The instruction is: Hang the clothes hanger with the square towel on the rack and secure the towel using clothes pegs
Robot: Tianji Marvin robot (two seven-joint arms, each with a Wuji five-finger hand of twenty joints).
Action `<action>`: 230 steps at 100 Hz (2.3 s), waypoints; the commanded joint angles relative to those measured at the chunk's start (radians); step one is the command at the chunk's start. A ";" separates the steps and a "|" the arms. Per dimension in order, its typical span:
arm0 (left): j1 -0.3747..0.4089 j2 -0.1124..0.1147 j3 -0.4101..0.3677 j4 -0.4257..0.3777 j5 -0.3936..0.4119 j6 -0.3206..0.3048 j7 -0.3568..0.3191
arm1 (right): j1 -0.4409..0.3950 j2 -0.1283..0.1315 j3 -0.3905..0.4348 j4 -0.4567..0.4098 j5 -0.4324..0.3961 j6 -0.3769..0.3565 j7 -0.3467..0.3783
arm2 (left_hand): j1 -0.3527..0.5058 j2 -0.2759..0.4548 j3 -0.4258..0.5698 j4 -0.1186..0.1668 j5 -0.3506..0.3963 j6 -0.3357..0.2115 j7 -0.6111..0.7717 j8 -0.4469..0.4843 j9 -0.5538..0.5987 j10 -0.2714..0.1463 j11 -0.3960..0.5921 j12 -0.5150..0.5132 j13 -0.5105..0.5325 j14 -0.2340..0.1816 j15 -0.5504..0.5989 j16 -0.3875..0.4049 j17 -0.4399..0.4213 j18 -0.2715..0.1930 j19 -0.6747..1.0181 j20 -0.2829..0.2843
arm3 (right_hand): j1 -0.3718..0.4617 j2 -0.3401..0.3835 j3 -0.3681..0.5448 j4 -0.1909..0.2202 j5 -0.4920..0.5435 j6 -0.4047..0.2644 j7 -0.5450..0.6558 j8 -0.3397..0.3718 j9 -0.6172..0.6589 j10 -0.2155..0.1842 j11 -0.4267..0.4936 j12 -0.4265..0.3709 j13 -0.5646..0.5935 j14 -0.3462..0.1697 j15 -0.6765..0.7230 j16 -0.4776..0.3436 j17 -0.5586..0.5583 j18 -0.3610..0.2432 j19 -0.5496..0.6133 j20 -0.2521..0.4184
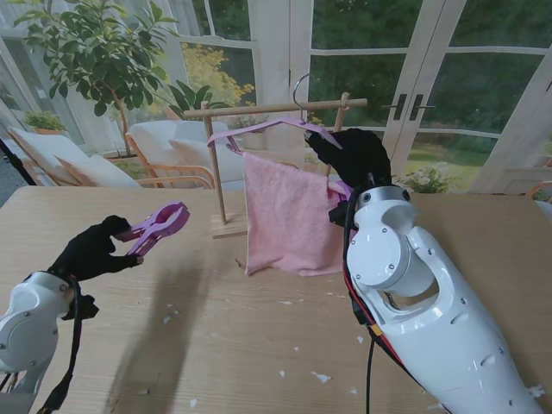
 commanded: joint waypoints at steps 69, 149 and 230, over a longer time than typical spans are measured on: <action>-0.285 0.015 0.244 -0.102 0.318 -0.030 -0.034 | 0.058 -0.017 -0.082 -0.003 -0.116 0.113 0.008 | 0.223 0.088 0.118 0.031 0.103 -0.011 0.155 0.070 0.189 -0.107 0.163 0.116 0.079 0.011 0.022 0.029 0.063 0.030 0.068 -0.004 | 0.040 0.112 0.024 0.100 0.068 0.018 0.021 0.044 0.107 0.062 0.088 0.003 -0.004 -0.005 0.167 0.068 0.054 -0.191 0.197 1.050; -0.394 0.031 0.334 -0.048 0.743 -0.107 0.130 | 0.058 -0.016 -0.086 -0.022 -0.094 0.103 0.025 | 0.271 0.026 0.123 -0.011 0.124 -0.030 0.198 0.106 0.280 -0.141 0.132 0.176 0.166 -0.014 0.049 0.046 0.151 0.041 0.108 0.016 | 0.041 0.111 0.024 0.101 0.067 0.017 0.021 0.045 0.107 0.060 0.087 0.003 -0.003 -0.008 0.166 0.068 0.054 -0.196 0.197 1.048; -0.447 0.038 0.391 -0.031 0.871 -0.085 0.176 | 0.051 -0.013 -0.096 -0.037 -0.097 0.109 0.037 | 0.401 0.000 0.061 -0.028 0.125 -0.054 0.289 0.129 0.378 -0.171 0.080 0.308 0.229 -0.033 0.106 0.098 0.204 0.057 0.148 0.091 | 0.041 0.111 0.025 0.101 0.067 0.016 0.020 0.045 0.107 0.060 0.086 0.003 -0.003 -0.009 0.166 0.069 0.054 -0.197 0.197 1.049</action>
